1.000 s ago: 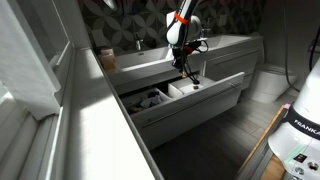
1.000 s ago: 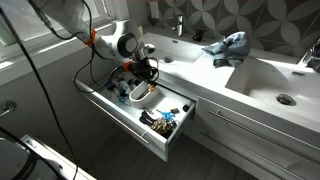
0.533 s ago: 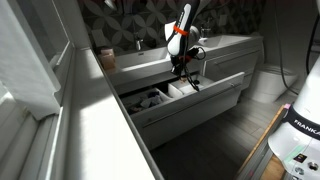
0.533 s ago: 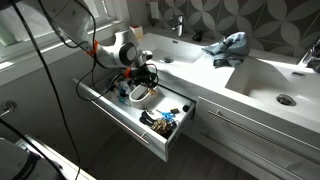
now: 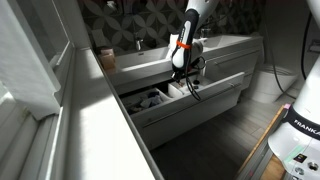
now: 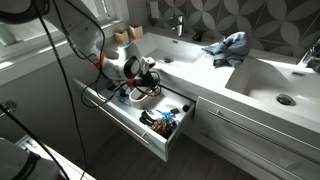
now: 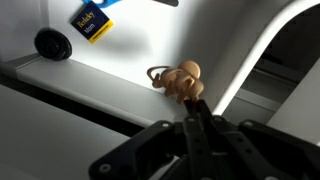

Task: Put the hair clip in the open drawer

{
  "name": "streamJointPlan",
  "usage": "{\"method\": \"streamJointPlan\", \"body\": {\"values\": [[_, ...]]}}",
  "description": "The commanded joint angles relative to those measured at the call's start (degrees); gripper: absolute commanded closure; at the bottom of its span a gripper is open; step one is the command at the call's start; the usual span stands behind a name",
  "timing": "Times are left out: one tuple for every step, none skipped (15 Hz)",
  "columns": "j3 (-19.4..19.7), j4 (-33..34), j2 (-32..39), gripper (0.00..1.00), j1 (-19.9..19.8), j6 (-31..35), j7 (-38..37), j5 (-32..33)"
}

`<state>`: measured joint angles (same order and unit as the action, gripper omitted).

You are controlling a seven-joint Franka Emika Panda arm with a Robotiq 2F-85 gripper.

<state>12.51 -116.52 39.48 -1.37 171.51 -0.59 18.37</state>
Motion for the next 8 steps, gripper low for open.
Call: {"method": "streamJointPlan", "body": {"values": [[2.1,1.9,3.8,0.98,1.6,5.0,-0.2,-2.2],[2.7,2.1,4.7,0.98,2.0,6.8,-0.1,-2.3],[2.6,2.3,5.3,0.98,2.0,8.4,0.4,-2.7],[2.9,2.4,6.1,0.98,2.2,9.9,0.7,-3.0],[2.8,2.7,6.8,0.98,2.2,10.5,1.2,-3.4],[2.6,3.1,7.6,0.98,2.1,11.5,1.7,-3.7],[3.2,3.3,8.4,0.98,2.7,12.6,1.8,-4.0],[3.3,3.6,9.2,0.98,2.9,13.8,1.9,-4.3]]}}
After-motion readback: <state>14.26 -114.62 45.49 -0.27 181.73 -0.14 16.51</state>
